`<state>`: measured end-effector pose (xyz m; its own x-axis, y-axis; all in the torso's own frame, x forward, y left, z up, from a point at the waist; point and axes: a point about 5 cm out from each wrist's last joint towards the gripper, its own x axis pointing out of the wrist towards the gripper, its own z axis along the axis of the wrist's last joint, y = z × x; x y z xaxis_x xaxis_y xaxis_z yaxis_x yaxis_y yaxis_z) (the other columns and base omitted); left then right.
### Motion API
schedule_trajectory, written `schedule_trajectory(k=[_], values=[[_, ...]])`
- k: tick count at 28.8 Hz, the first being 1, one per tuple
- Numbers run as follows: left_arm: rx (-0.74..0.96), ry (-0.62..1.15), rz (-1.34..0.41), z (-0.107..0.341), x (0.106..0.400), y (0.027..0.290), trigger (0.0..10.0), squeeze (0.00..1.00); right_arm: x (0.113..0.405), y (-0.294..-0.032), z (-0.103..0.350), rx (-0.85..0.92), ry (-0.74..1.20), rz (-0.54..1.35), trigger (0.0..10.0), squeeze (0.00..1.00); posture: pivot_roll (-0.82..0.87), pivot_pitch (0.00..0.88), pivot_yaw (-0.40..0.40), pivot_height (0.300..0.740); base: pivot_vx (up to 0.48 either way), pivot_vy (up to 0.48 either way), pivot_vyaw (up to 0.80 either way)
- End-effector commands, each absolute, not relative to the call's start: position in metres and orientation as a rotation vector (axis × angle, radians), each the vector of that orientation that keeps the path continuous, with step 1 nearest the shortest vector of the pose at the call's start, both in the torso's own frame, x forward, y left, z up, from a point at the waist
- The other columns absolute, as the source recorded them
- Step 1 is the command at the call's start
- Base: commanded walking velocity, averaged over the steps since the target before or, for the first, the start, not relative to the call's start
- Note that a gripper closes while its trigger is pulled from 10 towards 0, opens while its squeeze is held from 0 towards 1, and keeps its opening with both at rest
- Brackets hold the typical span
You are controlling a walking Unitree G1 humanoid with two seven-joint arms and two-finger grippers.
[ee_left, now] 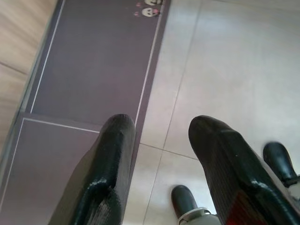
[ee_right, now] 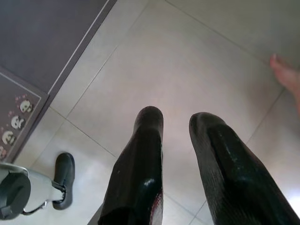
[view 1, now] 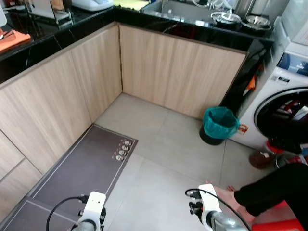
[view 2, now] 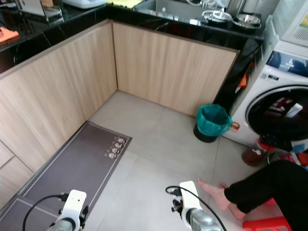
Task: Kitchen organization
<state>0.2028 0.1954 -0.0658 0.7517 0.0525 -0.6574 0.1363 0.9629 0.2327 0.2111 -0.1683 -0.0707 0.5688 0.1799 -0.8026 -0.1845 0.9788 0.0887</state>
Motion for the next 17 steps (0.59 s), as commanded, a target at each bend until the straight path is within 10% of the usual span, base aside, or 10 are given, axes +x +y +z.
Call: schedule_trajectory(k=[1, 17], values=[[0.272, 0.753, -0.037, -0.0695, 0.1957, 0.2004, 10.0, 0.0, 0.2138, -0.1663, -0.0694, -0.014, 0.935, 0.213, 10.0, 0.0, 0.0, 0.043, -0.071, 0.732, 0.345, 0.0, 0.0], [0.266, 0.741, -0.049, -0.0697, 0.195, 0.1971, 10.0, 0.0, 0.213, -0.1662, -0.07, -0.002, 0.943, 0.212, 10.0, 0.0, 0.0, 0.046, -0.073, 0.732, 0.358, 0.0, -0.17]])
